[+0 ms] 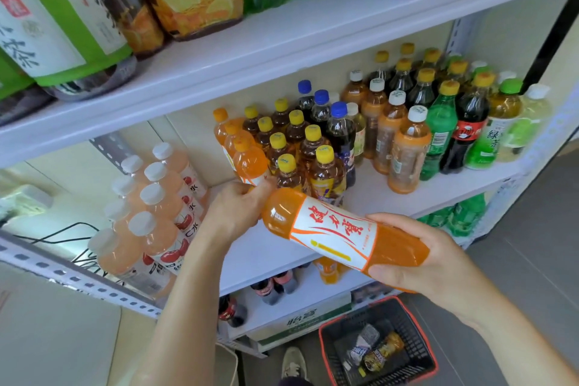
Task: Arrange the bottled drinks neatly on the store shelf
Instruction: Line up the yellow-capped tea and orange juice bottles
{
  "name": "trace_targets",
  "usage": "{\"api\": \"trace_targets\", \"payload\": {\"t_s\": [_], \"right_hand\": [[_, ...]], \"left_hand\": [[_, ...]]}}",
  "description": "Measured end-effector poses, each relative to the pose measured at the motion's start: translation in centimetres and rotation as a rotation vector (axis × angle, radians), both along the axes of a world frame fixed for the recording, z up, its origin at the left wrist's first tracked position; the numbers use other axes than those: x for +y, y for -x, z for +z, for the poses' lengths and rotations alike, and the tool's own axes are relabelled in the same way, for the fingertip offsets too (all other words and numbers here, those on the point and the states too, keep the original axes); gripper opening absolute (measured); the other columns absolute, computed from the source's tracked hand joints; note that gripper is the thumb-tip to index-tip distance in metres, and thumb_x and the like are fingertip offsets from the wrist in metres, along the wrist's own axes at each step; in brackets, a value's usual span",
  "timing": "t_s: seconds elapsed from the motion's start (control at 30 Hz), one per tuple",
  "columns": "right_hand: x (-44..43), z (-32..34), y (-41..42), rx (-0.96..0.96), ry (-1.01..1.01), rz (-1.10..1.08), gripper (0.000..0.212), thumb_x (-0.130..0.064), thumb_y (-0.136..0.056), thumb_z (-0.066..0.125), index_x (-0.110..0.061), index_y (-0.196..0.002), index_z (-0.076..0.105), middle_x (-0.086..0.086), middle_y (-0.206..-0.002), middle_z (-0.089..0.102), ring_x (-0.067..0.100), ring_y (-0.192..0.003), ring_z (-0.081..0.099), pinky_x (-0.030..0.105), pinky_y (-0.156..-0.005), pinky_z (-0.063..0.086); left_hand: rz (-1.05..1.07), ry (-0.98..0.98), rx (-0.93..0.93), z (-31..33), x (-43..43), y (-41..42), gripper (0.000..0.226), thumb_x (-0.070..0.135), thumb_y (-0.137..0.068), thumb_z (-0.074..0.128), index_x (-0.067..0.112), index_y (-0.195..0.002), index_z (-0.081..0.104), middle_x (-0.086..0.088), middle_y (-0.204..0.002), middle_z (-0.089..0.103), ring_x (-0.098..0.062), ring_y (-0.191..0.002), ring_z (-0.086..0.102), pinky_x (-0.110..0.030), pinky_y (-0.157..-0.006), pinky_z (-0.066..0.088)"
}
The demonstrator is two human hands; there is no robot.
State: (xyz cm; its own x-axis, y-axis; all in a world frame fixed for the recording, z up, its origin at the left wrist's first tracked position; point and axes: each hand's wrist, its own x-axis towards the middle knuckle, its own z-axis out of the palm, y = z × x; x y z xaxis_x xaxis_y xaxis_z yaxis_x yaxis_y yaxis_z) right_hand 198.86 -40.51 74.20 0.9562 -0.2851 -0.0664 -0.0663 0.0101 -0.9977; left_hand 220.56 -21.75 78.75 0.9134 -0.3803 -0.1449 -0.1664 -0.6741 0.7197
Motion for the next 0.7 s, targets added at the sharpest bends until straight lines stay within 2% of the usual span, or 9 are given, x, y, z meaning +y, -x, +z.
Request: {"api": "trace_targets", "payload": {"t_s": [0.07, 0.13, 0.23, 0.3, 0.37, 0.43, 0.57, 0.63, 0.7], "right_hand": [[0.1, -0.3, 0.0, 0.028, -0.057, -0.017, 0.077, -0.056, -0.048, 0.093, -0.042, -0.118, 0.064, -0.007, -0.116, 0.071, 0.013, -0.105, 0.068, 0.024, -0.075, 0.057], [0.2, -0.9, 0.0, 0.048, -0.282, -0.018, 0.078, -0.051, -0.047, 0.095, -0.036, -0.118, 0.066, 0.003, -0.117, 0.071, 0.023, -0.104, 0.07, 0.03, -0.071, 0.058], [0.6, -1.4, -0.2, 0.08, -0.675, -0.001, 0.07, -0.051, -0.058, 0.091, -0.025, -0.12, 0.068, 0.02, -0.118, 0.068, 0.034, -0.095, 0.071, 0.027, -0.053, 0.057], [1.1, -1.4, -0.4, 0.141, -0.776, -0.004, 0.07, -0.06, -0.061, 0.084, -0.02, -0.117, 0.071, 0.023, -0.115, 0.069, 0.036, -0.091, 0.072, 0.026, -0.046, 0.055], [1.3, -1.5, -0.6, 0.152, -0.751, -0.037, 0.069, -0.062, -0.056, 0.086, -0.02, -0.11, 0.074, 0.022, -0.107, 0.072, 0.034, -0.086, 0.073, 0.03, -0.045, 0.054], [1.2, -1.4, -0.6, 0.083, -0.675, -0.065, 0.066, -0.058, -0.056, 0.088, -0.021, -0.109, 0.074, 0.018, -0.102, 0.073, 0.032, -0.083, 0.073, 0.034, -0.051, 0.056], [0.9, -0.6, -0.6, -0.053, -0.444, -0.074, 0.066, -0.047, -0.06, 0.09, -0.023, -0.118, 0.068, 0.012, -0.112, 0.071, 0.032, -0.094, 0.071, 0.038, -0.069, 0.058], [0.9, -0.4, -0.7, -0.069, -0.318, -0.122, 0.072, -0.049, -0.052, 0.093, -0.03, -0.117, 0.068, 0.004, -0.111, 0.071, 0.025, -0.1, 0.07, 0.033, -0.077, 0.057], [0.9, -0.3, -0.9, -0.093, -0.242, -0.136, 0.077, -0.048, -0.048, 0.095, -0.034, -0.118, 0.066, -0.001, -0.112, 0.071, 0.018, -0.102, 0.069, 0.027, -0.078, 0.056]], "left_hand": [[0.004, 0.18, 0.031, -0.1, -0.1, 0.6, 0.065, 0.068, -0.076, 0.051, 0.004, -0.074, 0.063, 0.0, -0.058, 0.059, -0.01, -0.058, 0.054, -0.032, -0.066, 0.044], [0.013, 0.35, 0.011, 0.2, -0.2, 1.2, 0.062, 0.06, -0.079, 0.053, -0.001, -0.075, 0.06, -0.015, -0.067, 0.06, -0.017, -0.066, 0.055, -0.034, -0.071, 0.045], [-0.02, 0.519, -0.064, 0.9, -0.5, 1.8, 0.056, 0.049, -0.088, 0.053, -0.006, -0.084, 0.062, -0.031, -0.082, 0.06, -0.022, -0.07, 0.055, -0.035, -0.071, 0.044], [-0.073, 0.583, -0.088, 1.4, -0.8, 2.2, 0.059, 0.046, -0.09, 0.053, -0.013, -0.089, 0.057, -0.037, -0.086, 0.056, -0.024, -0.071, 0.054, -0.036, -0.07, 0.043], [-0.092, 0.612, -0.112, 1.6, -0.9, 2.3, 0.061, 0.044, -0.089, 0.053, -0.016, -0.088, 0.052, -0.038, -0.084, 0.053, -0.024, -0.07, 0.051, -0.035, -0.069, 0.043], [-0.07, 0.585, -0.114, 1.6, -0.8, 1.9, 0.058, 0.047, -0.086, 0.053, -0.011, -0.088, 0.054, -0.034, -0.086, 0.055, -0.025, -0.07, 0.053, -0.037, -0.069, 0.045], [0.06, 0.362, -0.042, 1.0, 0.2, 0.4, 0.063, 0.07, -0.078, 0.046, 0.012, -0.085, 0.07, -0.009, -0.079, 0.071, -0.029, -0.08, 0.068, -0.048, -0.082, 0.055], [0.065, 0.204, -0.033, 0.4, 0.6, -0.3, 0.063, 0.073, -0.082, 0.044, 0.015, -0.074, 0.068, 0.003, -0.063, 0.067, -0.018, -0.065, 0.064, -0.038, -0.07, 0.052], [0.013, 0.212, -0.005, -0.2, 1.1, -0.3, 0.054, 0.061, -0.088, 0.05, 0.013, -0.069, 0.064, 0.007, -0.054, 0.057, -0.011, -0.052, 0.052, -0.031, -0.06, 0.043]]}}
